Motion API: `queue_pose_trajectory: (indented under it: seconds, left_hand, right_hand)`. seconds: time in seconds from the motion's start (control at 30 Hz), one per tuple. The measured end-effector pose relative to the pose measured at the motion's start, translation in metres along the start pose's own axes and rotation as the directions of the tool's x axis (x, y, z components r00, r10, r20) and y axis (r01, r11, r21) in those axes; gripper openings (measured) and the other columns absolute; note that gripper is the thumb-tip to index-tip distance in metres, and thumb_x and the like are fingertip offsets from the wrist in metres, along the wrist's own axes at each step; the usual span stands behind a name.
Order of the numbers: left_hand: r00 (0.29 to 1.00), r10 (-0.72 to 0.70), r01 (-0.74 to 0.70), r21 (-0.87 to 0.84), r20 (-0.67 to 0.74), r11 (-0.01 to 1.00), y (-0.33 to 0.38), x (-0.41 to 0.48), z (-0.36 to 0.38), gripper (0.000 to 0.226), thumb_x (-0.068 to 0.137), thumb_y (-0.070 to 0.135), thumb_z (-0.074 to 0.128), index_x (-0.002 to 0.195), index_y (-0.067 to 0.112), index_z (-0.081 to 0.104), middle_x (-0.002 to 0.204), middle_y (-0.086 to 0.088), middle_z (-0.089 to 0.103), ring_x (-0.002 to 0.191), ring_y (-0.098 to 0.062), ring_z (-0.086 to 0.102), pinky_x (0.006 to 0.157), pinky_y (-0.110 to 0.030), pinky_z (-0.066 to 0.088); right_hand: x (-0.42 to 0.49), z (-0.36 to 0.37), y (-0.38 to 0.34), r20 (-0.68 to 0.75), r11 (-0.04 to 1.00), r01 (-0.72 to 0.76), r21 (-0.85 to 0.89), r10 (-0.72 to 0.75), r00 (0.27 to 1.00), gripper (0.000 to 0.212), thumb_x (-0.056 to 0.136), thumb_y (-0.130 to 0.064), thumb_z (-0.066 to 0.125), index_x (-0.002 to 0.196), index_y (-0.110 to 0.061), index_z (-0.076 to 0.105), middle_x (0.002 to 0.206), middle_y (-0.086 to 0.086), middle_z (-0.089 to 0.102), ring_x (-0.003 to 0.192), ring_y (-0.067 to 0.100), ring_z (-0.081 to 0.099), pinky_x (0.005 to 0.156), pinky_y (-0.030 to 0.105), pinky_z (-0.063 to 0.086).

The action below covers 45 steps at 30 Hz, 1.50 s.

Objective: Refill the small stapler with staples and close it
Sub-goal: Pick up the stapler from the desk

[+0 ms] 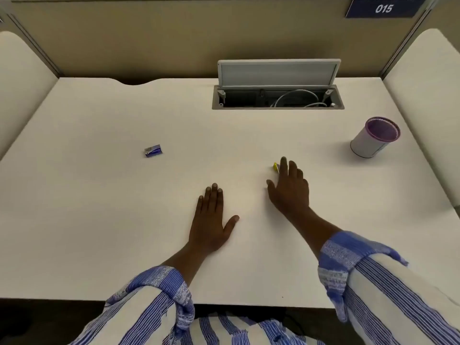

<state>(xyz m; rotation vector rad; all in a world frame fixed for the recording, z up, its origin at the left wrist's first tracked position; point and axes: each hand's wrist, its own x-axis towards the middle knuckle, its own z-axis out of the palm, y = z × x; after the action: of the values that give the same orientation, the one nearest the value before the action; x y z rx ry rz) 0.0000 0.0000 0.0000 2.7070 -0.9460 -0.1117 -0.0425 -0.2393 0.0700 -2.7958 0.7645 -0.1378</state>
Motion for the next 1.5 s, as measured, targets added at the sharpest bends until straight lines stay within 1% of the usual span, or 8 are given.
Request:
queue_pose_trajectory:
  seconds: [0.4, 0.53, 0.6, 0.67, 0.73, 0.8, 1.03, 1.5]
  left_hand:
    - [1.000, -0.003, 0.003, 0.002, 0.022, 1.000, -0.003, -0.001, 0.003, 0.087, 0.099, 0.066, 0.027, 0.161, 0.009, 0.001, 0.171, -0.008, -0.005, 0.158, -0.023, -0.006, 0.127, -0.043, 0.005]
    - [1.000, -0.002, 0.002, 0.006, 0.017, 1.000, -0.005, 0.000, 0.004, 0.087, 0.099, 0.066, 0.024, 0.161, 0.010, 0.000, 0.171, -0.007, -0.007, 0.158, -0.023, -0.006, 0.127, -0.043, 0.005]
    - [1.000, 0.001, -0.001, 0.003, 0.015, 1.000, -0.005, -0.001, 0.005, 0.087, 0.099, 0.066, 0.025, 0.161, 0.010, -0.001, 0.171, -0.007, -0.007, 0.158, -0.023, -0.006, 0.127, -0.043, 0.005]
    - [1.000, 0.007, -0.007, 0.004, 0.006, 1.000, -0.005, -0.002, 0.005, 0.087, 0.099, 0.066, 0.026, 0.161, 0.010, 0.000, 0.171, -0.007, -0.006, 0.158, -0.023, -0.005, 0.127, -0.042, 0.006]
    - [1.000, 0.009, -0.009, 0.008, 0.000, 1.000, -0.005, -0.002, 0.004, 0.087, 0.099, 0.065, 0.028, 0.161, 0.010, 0.000, 0.171, -0.007, -0.006, 0.158, -0.023, -0.005, 0.126, -0.042, 0.005]
    - [1.000, 0.004, -0.004, 0.009, -0.005, 1.000, -0.005, -0.001, 0.005, 0.087, 0.100, 0.065, 0.028, 0.161, 0.010, 0.001, 0.171, -0.008, -0.005, 0.158, -0.023, -0.004, 0.126, -0.042, 0.005]
    - [1.000, -0.003, 0.003, 0.003, 0.000, 1.000, -0.005, 0.000, 0.006, 0.087, 0.099, 0.065, 0.030, 0.161, 0.011, 0.000, 0.171, -0.006, -0.006, 0.158, -0.022, -0.004, 0.126, -0.042, 0.006]
    - [1.000, -0.018, 0.018, 0.022, 0.019, 1.000, -0.003, 0.000, 0.003, 0.087, 0.099, 0.067, 0.026, 0.161, 0.012, 0.000, 0.171, -0.005, -0.007, 0.157, -0.020, -0.007, 0.127, -0.040, 0.004]
  right_hand:
    - [0.031, 0.003, 0.004, 0.096, 0.984, -0.156, 0.092, 0.147, 0.984, 0.050, 0.101, -0.017, 0.051, 0.146, -0.004, 0.033, 0.126, 0.020, 0.052, 0.113, 0.040, 0.053, 0.079, 0.045, 0.048]
    - [0.037, 0.000, 0.005, 0.159, 0.887, -0.294, 0.356, 0.252, 0.954, 0.033, 0.096, -0.014, 0.054, 0.126, -0.001, 0.048, 0.117, 0.025, 0.058, 0.107, 0.043, 0.058, 0.081, 0.041, 0.045]
    - [0.033, -0.004, 0.002, 0.283, 0.675, -0.419, 0.608, 0.309, 0.908, 0.028, 0.096, -0.016, 0.058, 0.119, 0.000, 0.057, 0.110, 0.025, 0.064, 0.097, 0.038, 0.063, 0.084, 0.042, 0.051]
    - [0.025, -0.014, -0.004, 0.477, 0.228, -0.540, 0.810, 0.280, 0.833, 0.012, 0.096, -0.011, 0.058, 0.102, -0.003, 0.064, 0.093, 0.021, 0.064, 0.080, 0.030, 0.064, 0.077, 0.040, 0.057]
    - [0.014, -0.027, -0.009, 0.604, -0.179, -0.579, 0.796, 0.167, 0.779, 0.016, 0.096, -0.009, 0.053, 0.099, -0.001, 0.067, 0.078, 0.012, 0.062, 0.069, 0.026, 0.066, 0.066, 0.035, 0.059]
    - [0.005, -0.039, -0.013, 0.648, -0.365, -0.605, 0.707, -0.007, 0.761, 0.034, 0.093, -0.013, 0.044, 0.113, 0.003, 0.066, 0.076, 0.007, 0.057, 0.060, 0.018, 0.058, 0.052, 0.026, 0.048]
    - [-0.017, -0.070, -0.032, 0.530, -0.496, -0.713, 0.497, -0.477, 0.701, 0.039, 0.097, -0.028, 0.038, 0.115, -0.003, 0.062, 0.080, 0.004, 0.053, 0.058, 0.014, 0.046, 0.049, 0.025, 0.033]
    - [-0.015, -0.091, -0.053, 0.448, -0.542, -0.713, 0.444, -0.555, 0.701, 0.038, 0.103, -0.027, 0.035, 0.113, -0.005, 0.064, 0.075, 0.001, 0.052, 0.057, 0.013, 0.048, 0.050, 0.024, 0.032]
